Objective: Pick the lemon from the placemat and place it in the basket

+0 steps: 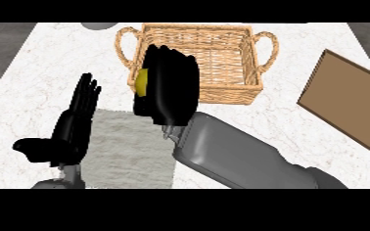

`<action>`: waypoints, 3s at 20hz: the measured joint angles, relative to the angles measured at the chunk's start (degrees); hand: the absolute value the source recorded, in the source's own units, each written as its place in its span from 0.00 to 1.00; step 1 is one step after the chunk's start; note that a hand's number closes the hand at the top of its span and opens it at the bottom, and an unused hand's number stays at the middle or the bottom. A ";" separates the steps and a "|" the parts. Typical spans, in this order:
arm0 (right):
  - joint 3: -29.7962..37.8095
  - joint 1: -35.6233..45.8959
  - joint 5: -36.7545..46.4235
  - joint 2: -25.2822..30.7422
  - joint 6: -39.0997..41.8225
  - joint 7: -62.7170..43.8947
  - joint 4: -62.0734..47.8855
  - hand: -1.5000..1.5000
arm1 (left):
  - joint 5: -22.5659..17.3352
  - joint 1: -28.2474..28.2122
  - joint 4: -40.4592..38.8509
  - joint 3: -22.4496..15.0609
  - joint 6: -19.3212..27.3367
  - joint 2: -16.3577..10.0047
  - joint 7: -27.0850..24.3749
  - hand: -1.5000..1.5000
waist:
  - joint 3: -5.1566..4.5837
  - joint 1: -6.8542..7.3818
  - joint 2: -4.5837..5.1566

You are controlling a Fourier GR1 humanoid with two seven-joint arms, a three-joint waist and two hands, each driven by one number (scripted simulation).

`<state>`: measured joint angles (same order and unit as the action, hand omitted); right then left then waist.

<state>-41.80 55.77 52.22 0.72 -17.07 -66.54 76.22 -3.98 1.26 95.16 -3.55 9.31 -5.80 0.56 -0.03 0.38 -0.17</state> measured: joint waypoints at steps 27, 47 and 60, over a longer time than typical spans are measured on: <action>11.56 -12.51 0.18 -0.73 -7.97 11.94 -11.63 0.00 | 1.00 0.37 0.43 1.40 -1.20 0.70 0.40 0.50 | 0.05 0.16 -0.31; 16.37 -17.90 10.36 1.01 -15.32 15.11 1.04 0.00 | 1.76 -1.95 1.61 1.56 -2.23 1.63 0.20 0.50 | 0.02 -0.49 -0.10; 26.21 -31.62 6.51 9.95 -7.68 13.39 32.08 0.00 | 1.10 -1.75 1.37 3.30 -2.84 1.31 -0.43 0.50 | 0.04 -0.98 -0.07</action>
<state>-15.60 24.14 58.73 10.67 -24.75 -53.15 108.30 -2.88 -0.49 96.53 -0.24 6.47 -4.49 0.13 0.01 -0.60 -0.24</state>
